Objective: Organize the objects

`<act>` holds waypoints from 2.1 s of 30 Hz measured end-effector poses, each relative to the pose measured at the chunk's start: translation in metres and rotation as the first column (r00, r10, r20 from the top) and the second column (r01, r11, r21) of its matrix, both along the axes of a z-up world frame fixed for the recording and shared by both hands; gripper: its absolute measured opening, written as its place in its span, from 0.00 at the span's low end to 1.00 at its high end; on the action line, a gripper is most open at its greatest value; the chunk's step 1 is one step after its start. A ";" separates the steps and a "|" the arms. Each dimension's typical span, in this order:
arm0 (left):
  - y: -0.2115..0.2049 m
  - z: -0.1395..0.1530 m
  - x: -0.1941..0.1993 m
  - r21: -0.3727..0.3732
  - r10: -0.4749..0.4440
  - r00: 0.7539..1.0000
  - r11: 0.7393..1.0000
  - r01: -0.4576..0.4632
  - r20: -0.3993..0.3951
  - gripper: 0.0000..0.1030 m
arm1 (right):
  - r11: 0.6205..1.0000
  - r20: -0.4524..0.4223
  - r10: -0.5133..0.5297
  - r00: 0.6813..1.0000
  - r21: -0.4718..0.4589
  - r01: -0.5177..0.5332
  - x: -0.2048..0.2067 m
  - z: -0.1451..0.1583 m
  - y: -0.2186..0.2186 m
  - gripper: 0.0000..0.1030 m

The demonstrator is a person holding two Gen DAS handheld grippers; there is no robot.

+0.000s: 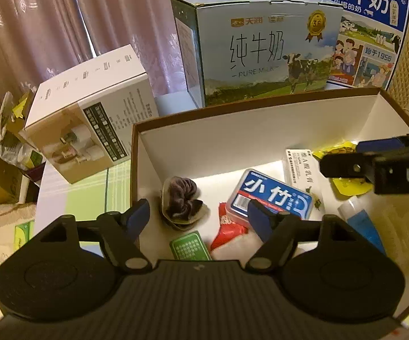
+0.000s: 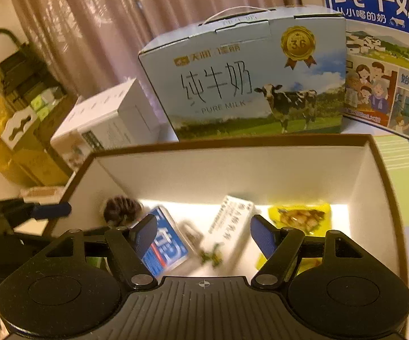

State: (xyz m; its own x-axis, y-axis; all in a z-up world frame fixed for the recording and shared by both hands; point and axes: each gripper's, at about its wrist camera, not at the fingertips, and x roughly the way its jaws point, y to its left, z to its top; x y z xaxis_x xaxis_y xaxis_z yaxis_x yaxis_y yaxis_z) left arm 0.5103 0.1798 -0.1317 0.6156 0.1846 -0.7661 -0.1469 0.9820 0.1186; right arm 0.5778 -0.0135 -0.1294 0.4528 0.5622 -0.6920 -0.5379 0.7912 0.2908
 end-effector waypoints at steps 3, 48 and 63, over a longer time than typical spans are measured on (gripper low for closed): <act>-0.005 0.001 -0.008 -0.002 -0.007 1.000 1.000 0.007 0.000 0.73 | 1.000 0.008 0.011 1.000 -0.011 -0.011 -0.007 0.001 -0.013 0.68; -0.148 0.102 -0.310 -0.072 0.047 0.993 0.997 -0.039 0.107 0.80 | 0.998 0.061 -0.037 0.997 0.060 0.033 -0.300 0.108 -0.165 0.71; -0.185 0.125 -0.392 -0.116 0.126 0.982 0.987 -0.110 0.142 0.80 | 1.000 0.140 -0.027 0.990 0.002 0.027 -0.388 0.114 -0.199 0.71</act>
